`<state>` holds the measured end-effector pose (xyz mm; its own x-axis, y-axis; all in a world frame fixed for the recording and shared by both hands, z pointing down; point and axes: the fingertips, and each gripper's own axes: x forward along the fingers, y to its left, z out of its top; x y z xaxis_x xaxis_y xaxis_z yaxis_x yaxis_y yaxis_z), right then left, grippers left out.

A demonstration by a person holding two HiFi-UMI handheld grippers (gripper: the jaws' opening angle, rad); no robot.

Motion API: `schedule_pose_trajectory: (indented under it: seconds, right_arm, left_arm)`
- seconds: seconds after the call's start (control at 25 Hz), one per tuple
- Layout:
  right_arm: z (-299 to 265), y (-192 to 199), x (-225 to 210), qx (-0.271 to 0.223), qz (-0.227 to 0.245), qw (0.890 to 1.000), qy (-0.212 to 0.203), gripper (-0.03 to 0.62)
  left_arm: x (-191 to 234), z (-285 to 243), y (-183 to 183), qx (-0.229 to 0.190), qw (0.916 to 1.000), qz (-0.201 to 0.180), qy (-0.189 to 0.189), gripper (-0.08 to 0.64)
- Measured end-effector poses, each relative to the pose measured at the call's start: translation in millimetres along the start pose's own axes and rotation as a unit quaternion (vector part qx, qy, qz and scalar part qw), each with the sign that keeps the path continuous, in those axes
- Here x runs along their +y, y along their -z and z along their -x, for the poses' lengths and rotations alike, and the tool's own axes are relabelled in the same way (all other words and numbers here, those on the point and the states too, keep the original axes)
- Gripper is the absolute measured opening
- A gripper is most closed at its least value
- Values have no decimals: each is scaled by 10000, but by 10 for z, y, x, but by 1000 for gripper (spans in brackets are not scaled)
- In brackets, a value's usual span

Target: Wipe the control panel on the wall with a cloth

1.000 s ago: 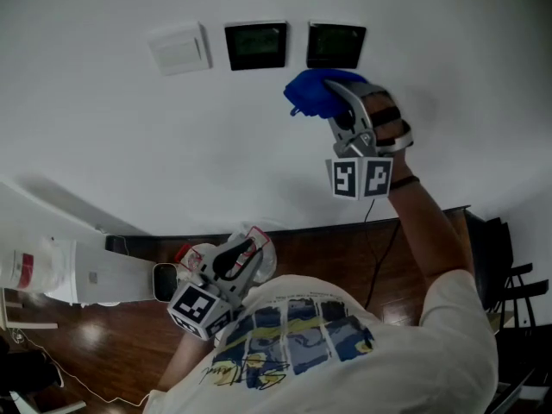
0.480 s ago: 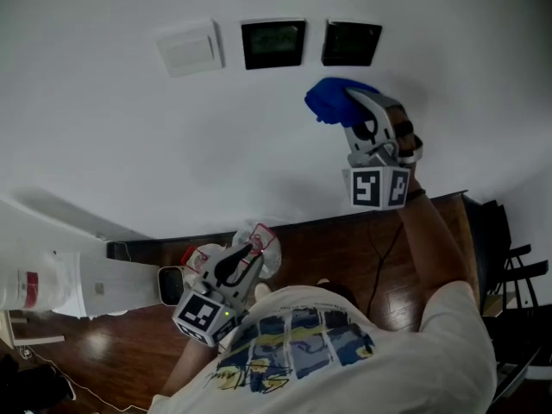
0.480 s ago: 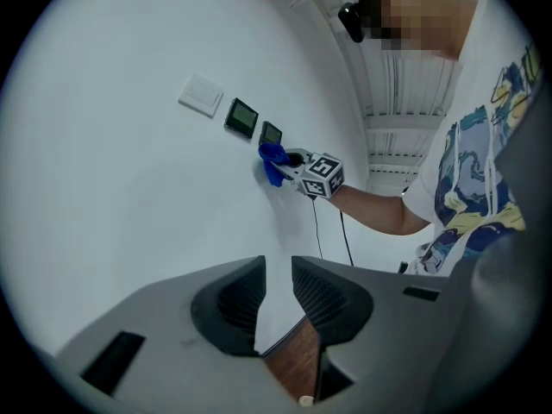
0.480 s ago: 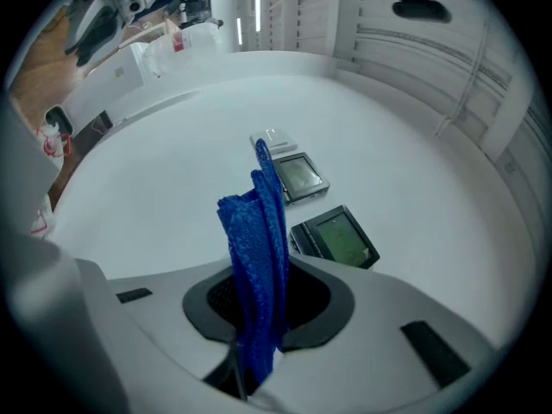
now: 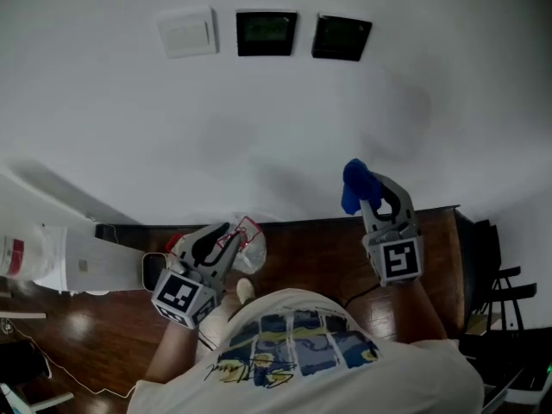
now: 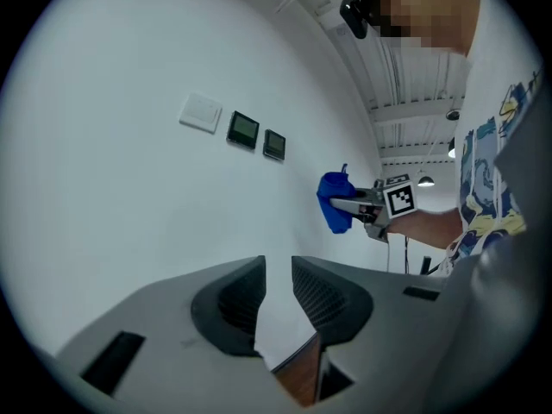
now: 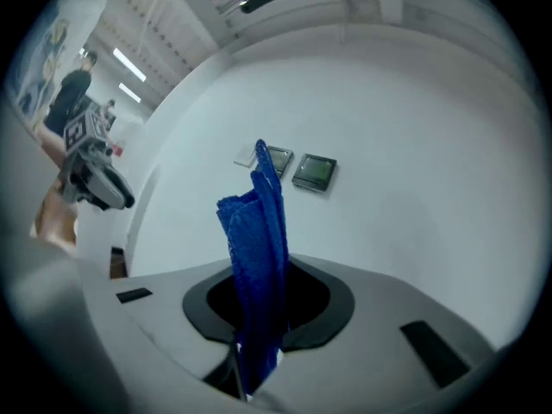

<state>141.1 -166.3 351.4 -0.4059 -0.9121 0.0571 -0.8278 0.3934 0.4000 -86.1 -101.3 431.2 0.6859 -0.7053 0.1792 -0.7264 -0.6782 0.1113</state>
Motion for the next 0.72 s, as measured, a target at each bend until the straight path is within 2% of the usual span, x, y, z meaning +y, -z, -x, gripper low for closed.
schedule_pose_trajectory:
  seconds: [0.08,0.28,0.52,0.72]
  right_arm:
    - [291,186,-66,34,-452,9986,-283,84]
    - [1040,385,-348,-167,-1078,9922,-612,84]
    - [1720,477,-541,-385,-1246,9870,-936,84]
    - [2107,601,-567,-497,-1416,9835,-1009,83]
  left_arm:
    - [-220,-56,-71,-75,9997,31,-212,72]
    - [-930,-113,-275,-435,9969,77,-655,74]
    - [-1696,-17,-338,-548,9920,117,-1134,72]
    - [-2094,27,-260,-409,9914,60,-1244,74]
